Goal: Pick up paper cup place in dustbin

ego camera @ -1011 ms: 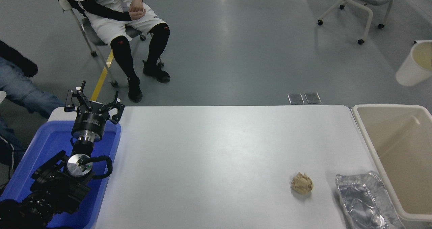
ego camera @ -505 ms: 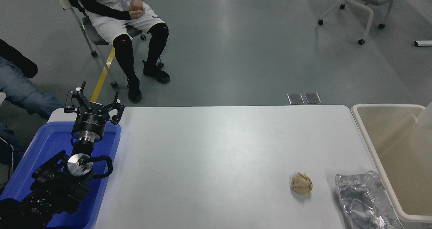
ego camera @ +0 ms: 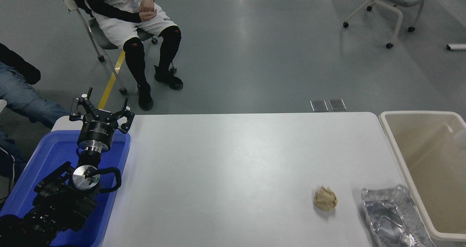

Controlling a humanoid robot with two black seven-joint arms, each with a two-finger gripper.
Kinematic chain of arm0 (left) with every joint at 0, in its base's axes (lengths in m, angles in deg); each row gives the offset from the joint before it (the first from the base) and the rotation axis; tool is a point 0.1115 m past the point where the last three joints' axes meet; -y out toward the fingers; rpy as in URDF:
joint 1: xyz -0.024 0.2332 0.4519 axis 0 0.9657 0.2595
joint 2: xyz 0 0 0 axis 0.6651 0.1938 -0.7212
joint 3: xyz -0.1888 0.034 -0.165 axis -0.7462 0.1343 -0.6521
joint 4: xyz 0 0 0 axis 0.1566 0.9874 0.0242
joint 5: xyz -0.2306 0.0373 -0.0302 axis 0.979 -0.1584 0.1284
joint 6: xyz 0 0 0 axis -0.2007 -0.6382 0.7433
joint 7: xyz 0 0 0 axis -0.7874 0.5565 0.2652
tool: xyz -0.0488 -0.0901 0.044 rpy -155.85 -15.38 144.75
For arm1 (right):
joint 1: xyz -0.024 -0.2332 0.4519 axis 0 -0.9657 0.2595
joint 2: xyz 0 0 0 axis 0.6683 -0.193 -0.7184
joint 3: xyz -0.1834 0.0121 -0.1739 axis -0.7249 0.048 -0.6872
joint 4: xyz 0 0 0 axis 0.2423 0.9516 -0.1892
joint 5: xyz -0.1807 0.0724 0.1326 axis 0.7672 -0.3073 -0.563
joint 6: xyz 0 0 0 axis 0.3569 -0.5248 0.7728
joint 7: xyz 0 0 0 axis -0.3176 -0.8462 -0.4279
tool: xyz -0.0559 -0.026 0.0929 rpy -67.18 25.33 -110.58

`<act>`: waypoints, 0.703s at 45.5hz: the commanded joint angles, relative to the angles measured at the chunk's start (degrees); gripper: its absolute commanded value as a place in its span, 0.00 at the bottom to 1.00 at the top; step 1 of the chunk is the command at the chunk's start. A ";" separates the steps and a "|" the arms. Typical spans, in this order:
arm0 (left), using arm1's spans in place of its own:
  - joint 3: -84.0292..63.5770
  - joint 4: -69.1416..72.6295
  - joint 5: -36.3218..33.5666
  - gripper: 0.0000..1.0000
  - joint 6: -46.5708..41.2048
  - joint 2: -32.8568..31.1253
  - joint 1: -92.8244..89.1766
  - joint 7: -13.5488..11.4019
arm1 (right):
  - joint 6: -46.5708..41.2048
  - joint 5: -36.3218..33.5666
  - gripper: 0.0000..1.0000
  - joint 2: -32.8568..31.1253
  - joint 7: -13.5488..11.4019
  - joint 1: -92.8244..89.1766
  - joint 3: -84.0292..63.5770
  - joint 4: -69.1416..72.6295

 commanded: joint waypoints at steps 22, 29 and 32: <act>0.00 -0.01 0.01 0.99 0.00 0.00 0.00 0.00 | 18.94 -5.31 0.00 7.30 -6.53 -15.54 11.35 -5.62; 0.00 -0.01 0.01 0.99 0.00 0.00 0.00 0.00 | 18.85 -6.11 0.00 7.39 -7.14 -15.54 11.52 -5.53; 0.00 -0.01 0.01 0.99 0.00 0.00 0.00 0.00 | 18.85 -6.19 0.00 7.39 -7.14 -15.54 11.61 -5.44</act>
